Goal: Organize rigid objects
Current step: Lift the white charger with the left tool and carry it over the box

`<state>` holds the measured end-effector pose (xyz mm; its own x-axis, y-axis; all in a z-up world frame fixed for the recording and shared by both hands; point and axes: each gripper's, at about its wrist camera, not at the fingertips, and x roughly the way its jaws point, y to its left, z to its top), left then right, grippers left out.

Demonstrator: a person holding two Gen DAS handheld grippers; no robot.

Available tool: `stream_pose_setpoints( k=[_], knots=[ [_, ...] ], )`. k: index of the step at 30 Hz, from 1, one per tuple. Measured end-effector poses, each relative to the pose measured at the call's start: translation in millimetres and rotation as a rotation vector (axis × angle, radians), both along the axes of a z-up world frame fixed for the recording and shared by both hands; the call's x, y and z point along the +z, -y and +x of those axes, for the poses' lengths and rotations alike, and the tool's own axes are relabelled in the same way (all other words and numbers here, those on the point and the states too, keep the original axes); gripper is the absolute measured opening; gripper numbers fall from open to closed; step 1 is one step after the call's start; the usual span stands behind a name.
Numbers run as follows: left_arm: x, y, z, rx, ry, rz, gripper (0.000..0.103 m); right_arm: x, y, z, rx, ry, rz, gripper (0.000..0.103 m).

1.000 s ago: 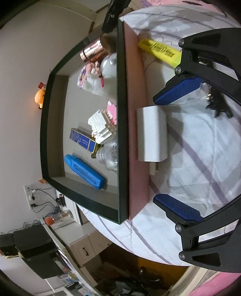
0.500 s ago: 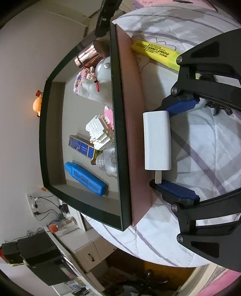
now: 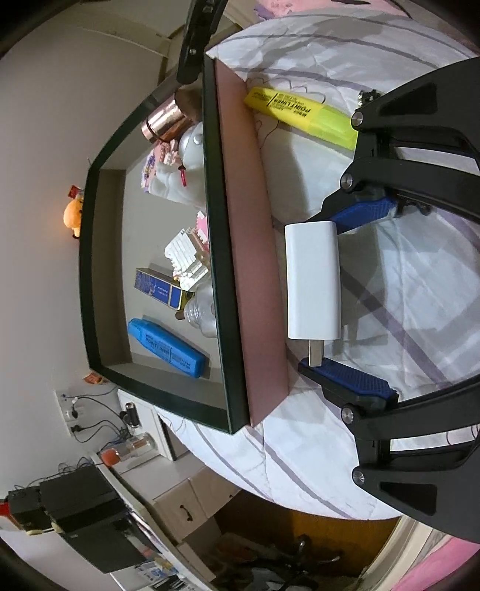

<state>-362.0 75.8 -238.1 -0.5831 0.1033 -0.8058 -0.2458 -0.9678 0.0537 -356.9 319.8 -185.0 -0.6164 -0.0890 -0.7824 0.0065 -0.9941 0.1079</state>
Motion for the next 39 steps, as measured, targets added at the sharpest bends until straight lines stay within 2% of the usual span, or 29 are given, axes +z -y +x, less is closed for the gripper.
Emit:
stream_pose_setpoints(
  k=[10,25,29,31,39],
  knots=[
    [27.0,4.0,13.3,-0.039,-0.062,-0.023,0.067,0.9,0.5,-0.6,0.003,0.004,0.007,0.019],
    [76.8,-10.0,-13.5,-0.099,-0.145,-0.041,0.067,0.9,1.7,-1.0,0.006,0.003,0.020,0.019],
    [81.5,-18.4,-32.1,-0.119,-0.134,-0.019,0.067,0.7,1.8,-2.1,0.008,0.005,0.025,0.019],
    [80.5,-24.9,-42.1,-0.120,-0.128,-0.032,0.067,0.9,2.2,-2.0,0.008,0.006,0.028,0.019],
    [63.5,-42.8,-73.4,-0.136,-0.070,-0.026,0.067,2.1,3.0,-1.5,0.007,0.004,0.037,0.019]
  ],
)
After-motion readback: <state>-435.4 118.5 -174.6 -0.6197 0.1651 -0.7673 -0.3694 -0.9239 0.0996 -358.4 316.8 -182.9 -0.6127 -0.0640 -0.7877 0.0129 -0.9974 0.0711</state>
